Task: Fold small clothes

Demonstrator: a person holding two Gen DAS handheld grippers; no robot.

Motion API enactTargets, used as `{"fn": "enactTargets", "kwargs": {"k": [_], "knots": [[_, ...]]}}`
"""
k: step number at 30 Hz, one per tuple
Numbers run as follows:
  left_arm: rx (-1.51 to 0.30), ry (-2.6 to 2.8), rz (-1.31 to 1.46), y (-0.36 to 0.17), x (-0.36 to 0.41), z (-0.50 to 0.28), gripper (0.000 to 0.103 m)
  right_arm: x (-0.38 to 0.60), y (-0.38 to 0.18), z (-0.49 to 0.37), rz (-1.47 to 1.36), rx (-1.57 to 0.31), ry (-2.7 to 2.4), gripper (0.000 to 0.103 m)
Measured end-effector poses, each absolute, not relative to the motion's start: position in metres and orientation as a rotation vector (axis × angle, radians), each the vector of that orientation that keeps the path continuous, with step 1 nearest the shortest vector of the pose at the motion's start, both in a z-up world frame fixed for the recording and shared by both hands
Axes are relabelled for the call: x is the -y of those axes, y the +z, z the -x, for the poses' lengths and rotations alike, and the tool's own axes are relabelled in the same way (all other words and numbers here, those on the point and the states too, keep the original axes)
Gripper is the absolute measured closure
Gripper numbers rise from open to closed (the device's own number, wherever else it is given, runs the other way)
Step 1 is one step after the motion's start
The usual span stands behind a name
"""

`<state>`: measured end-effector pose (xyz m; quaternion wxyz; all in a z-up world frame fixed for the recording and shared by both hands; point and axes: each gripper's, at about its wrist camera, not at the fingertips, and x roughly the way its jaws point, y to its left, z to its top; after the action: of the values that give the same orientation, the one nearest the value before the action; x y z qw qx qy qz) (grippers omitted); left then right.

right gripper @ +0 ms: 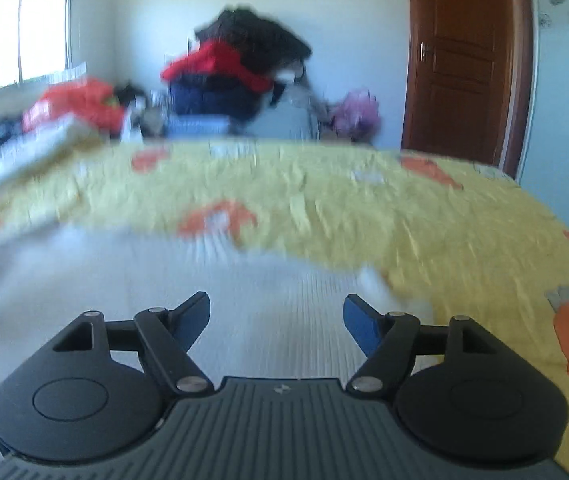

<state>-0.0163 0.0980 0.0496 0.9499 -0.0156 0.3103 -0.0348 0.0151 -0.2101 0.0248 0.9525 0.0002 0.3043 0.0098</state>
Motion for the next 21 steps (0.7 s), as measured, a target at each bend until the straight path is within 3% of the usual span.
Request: {"fn": "enactTargets", "kwargs": {"k": [4,10,12,15,18,21], "knots": [[-0.552,-0.072,-0.109,0.02,-0.09,0.028,0.043,0.227,0.006,-0.009,-0.059,-0.57,0.038,0.024],[-0.591,-0.055,-0.047,0.043,-0.091,0.031,0.043,0.225,0.026,-0.005,-0.074,-0.593,0.008,0.025],[-0.55,-0.069,-0.038,0.053,-0.092,0.05,0.042,0.222,0.038,0.017,-0.069,-0.542,0.017,0.022],[-0.577,-0.103,-0.062,0.04,-0.09,0.061,0.037,0.217,0.041,0.036,-0.019,-0.517,0.053,0.01],[-0.54,-0.105,-0.123,0.023,-0.086,0.063,0.035,0.222,0.013,0.026,-0.027,-0.648,0.049,0.008],[-0.58,-0.094,-0.077,0.035,-0.088,0.056,0.034,0.229,0.015,0.023,-0.09,-0.644,0.057,0.006]]}}
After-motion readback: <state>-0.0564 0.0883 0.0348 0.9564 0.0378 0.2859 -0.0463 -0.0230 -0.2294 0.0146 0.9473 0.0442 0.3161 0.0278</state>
